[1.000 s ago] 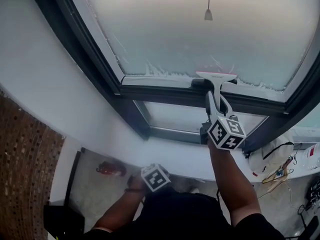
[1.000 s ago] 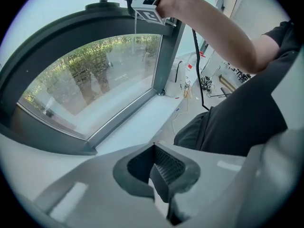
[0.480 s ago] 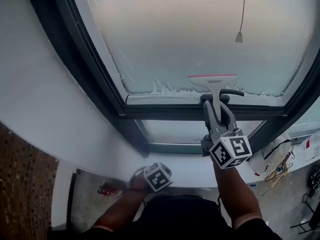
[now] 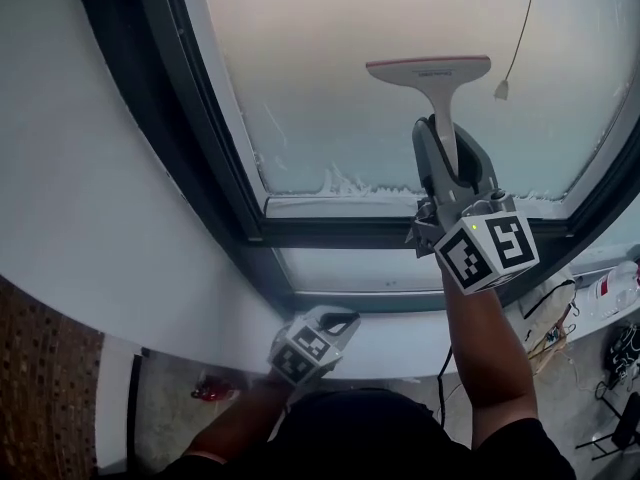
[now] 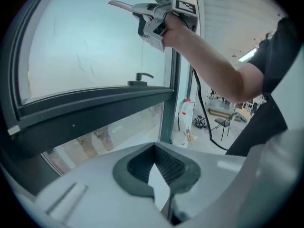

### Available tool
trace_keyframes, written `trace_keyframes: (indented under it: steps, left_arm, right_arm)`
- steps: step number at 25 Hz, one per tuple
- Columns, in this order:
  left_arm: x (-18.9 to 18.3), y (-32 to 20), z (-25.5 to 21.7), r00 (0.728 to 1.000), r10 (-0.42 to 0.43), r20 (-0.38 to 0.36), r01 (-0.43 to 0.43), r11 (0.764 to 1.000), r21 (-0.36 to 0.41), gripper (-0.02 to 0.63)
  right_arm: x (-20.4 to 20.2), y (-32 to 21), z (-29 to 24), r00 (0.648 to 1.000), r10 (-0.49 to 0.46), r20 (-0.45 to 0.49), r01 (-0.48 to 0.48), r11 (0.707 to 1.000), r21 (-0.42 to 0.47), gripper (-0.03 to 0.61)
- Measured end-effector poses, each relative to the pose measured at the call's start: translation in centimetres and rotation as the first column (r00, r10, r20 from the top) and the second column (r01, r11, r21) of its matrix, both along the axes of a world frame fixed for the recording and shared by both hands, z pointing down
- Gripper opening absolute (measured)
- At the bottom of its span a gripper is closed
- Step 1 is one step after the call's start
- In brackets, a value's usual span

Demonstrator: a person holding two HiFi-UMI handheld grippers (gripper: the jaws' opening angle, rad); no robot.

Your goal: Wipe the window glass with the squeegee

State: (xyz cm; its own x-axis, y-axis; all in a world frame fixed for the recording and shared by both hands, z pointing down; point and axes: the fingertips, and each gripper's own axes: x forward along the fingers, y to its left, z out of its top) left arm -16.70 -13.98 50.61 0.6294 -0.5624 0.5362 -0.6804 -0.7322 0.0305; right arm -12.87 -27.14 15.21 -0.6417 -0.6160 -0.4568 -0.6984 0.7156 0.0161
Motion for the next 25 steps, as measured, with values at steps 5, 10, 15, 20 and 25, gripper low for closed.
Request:
trace_keyframes:
  steps: [5,10,15,20,25]
  left_arm:
    - [-0.6,-0.3,-2.0,0.974,-0.046,-0.223,0.041,0.999,-0.028,0.0]
    - [-1.7,-0.1,-1.5,0.973,-0.067,-0.221,0.064,0.998,-0.019,0.0]
    - [-2.2,0.1,-2.1,0.957,-0.083,-0.278,0.083,0.996,-0.013,0.0]
    - [-2.7,0.0,-2.4,0.948,-0.101,-0.303,0.101,0.995,-0.016,0.0]
    - [-2.9,0.2,-1.9,0.949,-0.107,-0.296,0.101,0.994,-0.034,0.0]
  right_arm:
    - [-0.8,-0.8,-5.4,0.997,-0.005,0.083,0.001,0.999,0.047,0.097]
    - [-1.5,-1.8,-7.5,0.991,-0.006,0.131,0.002,0.999,0.037,0.097]
    - [-1.7,-2.2,-6.6,0.99,-0.006,0.142,0.006,1.0,0.004,0.097]
    - [-2.1,-2.0,-4.2,0.989,-0.017,0.144,0.023,0.999,-0.041,0.097]
    - [-2.5,-2.0,-1.4,0.99,-0.019,0.139,0.031,0.996,-0.089,0.097]
